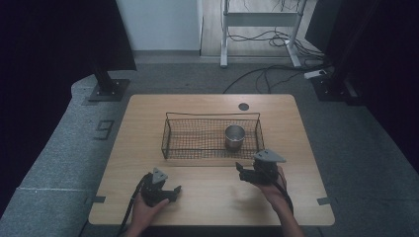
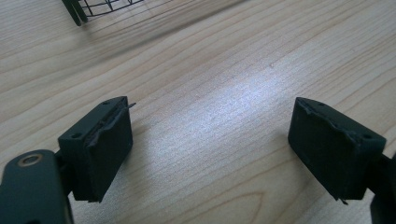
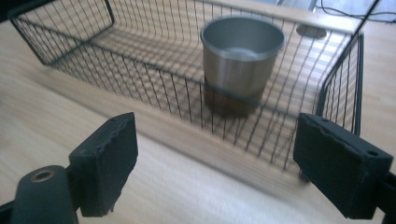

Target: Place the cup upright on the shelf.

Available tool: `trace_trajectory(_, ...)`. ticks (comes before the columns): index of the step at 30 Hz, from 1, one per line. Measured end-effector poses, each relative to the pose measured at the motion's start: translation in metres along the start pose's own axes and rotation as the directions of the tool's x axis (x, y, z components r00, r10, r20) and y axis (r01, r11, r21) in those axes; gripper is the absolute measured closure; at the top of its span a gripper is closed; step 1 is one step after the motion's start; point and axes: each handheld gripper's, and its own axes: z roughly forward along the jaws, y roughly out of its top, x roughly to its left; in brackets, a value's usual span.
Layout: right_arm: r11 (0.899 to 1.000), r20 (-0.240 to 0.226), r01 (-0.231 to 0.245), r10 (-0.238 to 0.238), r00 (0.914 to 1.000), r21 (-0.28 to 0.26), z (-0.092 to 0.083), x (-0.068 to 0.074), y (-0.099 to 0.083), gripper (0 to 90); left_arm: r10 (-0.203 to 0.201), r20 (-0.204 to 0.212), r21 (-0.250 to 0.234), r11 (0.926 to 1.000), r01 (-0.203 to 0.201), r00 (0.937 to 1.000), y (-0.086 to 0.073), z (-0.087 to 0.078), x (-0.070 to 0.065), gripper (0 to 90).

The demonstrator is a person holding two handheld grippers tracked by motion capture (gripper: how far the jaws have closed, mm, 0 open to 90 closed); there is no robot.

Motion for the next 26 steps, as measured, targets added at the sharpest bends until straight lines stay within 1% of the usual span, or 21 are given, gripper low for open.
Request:
trace_trajectory(7, 1.000, 0.011, -0.016, 0.015, 0.9998, 0.023, -0.006, -0.003, -0.028, 14.8, 0.001, 0.000, 0.000, 1.0000, -0.001, 1.0000, 0.000, 0.000, 0.000, 13.7)
trace_trajectory(9, 0.999, 0.014, -0.015, 0.015, 0.9998, 0.041, -0.005, -0.006, -0.034, 14.8, 0.000, 0.000, 0.000, 1.0000, 0.000, 1.0000, 0.000, 0.000, 0.000, 13.7)
trace_trajectory(10, 0.999, 0.014, -0.015, 0.015, 0.9998, 0.041, -0.005, -0.006, -0.034, 14.8, 0.000, 0.000, 0.000, 1.0000, 0.000, 1.0000, 0.000, 0.000, 0.000, 13.7)
trace_trajectory(11, 0.998, 0.021, -0.019, 0.018, 0.9996, 0.052, -0.004, -0.008, -0.040, 15.2, 0.000, 0.000, 0.000, 1.0000, 0.000, 1.0000, 0.000, 0.000, 0.000, 13.7)
trace_trajectory(13, 0.998, 0.026, -0.027, 0.026, 0.9993, 0.061, -0.003, -0.012, -0.045, 15.6, 0.000, 0.000, 0.000, 1.0000, 0.000, 1.0000, 0.000, 0.000, 0.000, 13.7)
trace_trajectory(15, 0.997, 0.032, -0.025, 0.023, 0.9992, 0.070, -0.003, -0.015, -0.048, 15.9, 0.000, 0.000, 0.000, 1.0000, 0.000, 1.0000, 0.000, 0.000, 0.000, 13.7)
trace_trajectory(18, 0.997, 0.034, -0.035, 0.033, 0.9989, 0.075, -0.002, -0.019, -0.051, 16.5, 0.000, 0.000, 0.000, 1.0000, 0.000, 1.0000, 0.000, 0.000, 0.000, 13.7)
trace_trajectory(26, 0.996, 0.024, -0.021, 0.019, 0.9995, 0.086, 0.002, -0.017, -0.054, 16.6, 0.000, 0.000, 0.000, 1.0000, 0.000, 1.0000, 0.000, 0.000, 0.000, 13.7)
